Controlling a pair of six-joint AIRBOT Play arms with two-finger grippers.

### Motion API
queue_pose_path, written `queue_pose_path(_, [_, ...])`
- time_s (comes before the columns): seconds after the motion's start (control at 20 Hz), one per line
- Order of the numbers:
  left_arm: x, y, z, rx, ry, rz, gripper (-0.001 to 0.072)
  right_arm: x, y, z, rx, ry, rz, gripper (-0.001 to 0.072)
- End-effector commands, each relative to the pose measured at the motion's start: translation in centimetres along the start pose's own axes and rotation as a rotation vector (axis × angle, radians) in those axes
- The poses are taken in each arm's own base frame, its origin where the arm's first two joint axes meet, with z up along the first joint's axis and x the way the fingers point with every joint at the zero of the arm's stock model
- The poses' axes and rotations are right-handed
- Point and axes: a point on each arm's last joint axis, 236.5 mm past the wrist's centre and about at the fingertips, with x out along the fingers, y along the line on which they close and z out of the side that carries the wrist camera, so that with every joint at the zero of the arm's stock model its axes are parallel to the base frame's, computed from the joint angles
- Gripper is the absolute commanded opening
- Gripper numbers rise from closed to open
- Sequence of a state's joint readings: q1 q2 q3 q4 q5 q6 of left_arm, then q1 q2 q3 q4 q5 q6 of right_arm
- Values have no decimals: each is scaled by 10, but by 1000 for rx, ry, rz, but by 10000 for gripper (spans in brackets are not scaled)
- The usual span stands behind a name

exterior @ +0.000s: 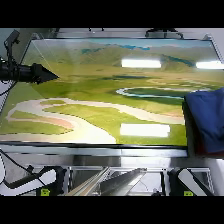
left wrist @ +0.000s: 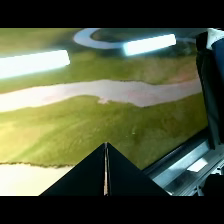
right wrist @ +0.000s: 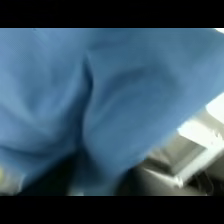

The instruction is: Fold the shirts.

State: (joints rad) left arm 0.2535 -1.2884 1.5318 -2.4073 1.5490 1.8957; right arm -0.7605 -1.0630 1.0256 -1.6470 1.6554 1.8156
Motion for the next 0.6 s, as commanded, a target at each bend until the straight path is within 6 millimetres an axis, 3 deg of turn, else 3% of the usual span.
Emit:
queue_pose_path(0.0, [0, 0, 0, 0, -1, 0, 17, 22, -6, -11, -30, 40, -31, 707])
queue_pose_path(0.15, [0, 0, 1, -1, -3, 0, 17, -8, -3, 7, -50, -39, -8, 707])
queue_pose_path(0.25, [0, 0, 1, -1, -5, 1, 17, -42, 8, 20, -53, -103, 43, 707])
queue_pose_path(0.35, [-1, 0, 1, 2, -5, 3, 17, -77, 41, 28, -69, -174, 202, 705])
queue_pose_path(0.5, [-7, -4, 4, 23, -22, 19, 17, -112, 110, 13, -181, -196, 460, 700])
queue_pose_path(0.55, [-10, -4, 3, 26, -39, 37, 17, -119, 130, 3, -256, -201, 507, 532])
